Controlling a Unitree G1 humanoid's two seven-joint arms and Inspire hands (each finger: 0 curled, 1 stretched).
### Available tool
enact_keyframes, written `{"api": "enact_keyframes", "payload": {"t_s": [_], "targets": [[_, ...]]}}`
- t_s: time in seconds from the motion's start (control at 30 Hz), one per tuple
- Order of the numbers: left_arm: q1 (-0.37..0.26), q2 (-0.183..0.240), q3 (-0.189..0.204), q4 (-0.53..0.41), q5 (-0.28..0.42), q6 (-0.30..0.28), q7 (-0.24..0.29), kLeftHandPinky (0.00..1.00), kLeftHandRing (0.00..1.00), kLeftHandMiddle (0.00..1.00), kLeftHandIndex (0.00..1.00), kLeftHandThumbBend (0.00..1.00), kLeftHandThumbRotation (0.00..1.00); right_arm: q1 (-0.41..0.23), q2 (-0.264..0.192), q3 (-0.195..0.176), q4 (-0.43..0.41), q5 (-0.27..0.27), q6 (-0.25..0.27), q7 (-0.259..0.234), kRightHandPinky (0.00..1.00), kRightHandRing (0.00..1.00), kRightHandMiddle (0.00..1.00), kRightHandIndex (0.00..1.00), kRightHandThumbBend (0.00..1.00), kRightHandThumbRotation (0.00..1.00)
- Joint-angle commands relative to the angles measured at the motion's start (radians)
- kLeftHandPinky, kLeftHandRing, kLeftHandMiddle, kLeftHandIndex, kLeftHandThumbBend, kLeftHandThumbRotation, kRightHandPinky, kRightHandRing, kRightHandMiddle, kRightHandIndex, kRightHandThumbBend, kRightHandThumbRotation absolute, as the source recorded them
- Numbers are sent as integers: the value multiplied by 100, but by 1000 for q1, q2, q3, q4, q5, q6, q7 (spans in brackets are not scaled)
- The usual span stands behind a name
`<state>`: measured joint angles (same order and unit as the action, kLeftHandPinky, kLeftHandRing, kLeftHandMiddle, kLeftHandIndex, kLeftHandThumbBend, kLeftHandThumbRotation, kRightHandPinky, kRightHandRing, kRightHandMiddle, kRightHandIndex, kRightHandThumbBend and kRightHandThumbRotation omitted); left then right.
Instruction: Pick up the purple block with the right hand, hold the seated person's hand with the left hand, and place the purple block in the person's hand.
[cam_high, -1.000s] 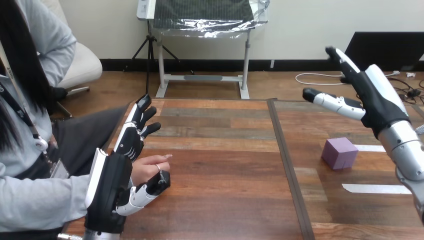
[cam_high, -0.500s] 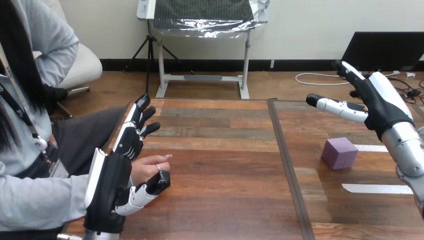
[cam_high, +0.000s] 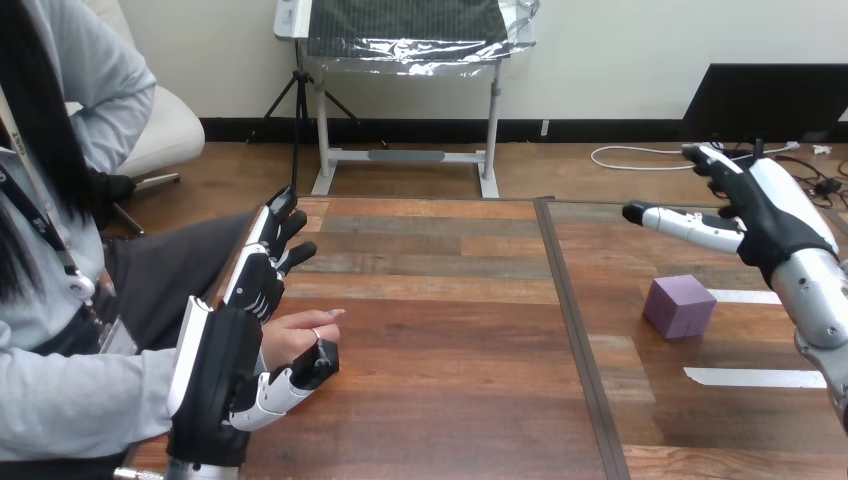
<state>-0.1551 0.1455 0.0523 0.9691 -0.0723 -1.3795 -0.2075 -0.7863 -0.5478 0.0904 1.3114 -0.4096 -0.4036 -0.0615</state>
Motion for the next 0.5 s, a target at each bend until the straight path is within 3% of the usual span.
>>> {"api": "enact_keyframes", "payload": {"t_s": [0.0, 0.3, 0.47], "targets": [[-41, -7, -5, -26, -13, -25, -7, 87, 94, 97, 95, 100, 77, -92, -11, 9, 2, -1, 19, -2, 82, 91, 93, 93, 100, 68], [-33, -6, 0, -35, -6, -24, -6, 86, 94, 97, 95, 100, 77, -89, -4, 21, 14, -1, 65, 16, 81, 91, 92, 93, 100, 67], [-30, -5, -8, -39, -19, -23, -16, 87, 95, 98, 96, 100, 76, -87, -2, 46, 19, -23, 96, 11, 80, 91, 92, 93, 100, 67]]}}
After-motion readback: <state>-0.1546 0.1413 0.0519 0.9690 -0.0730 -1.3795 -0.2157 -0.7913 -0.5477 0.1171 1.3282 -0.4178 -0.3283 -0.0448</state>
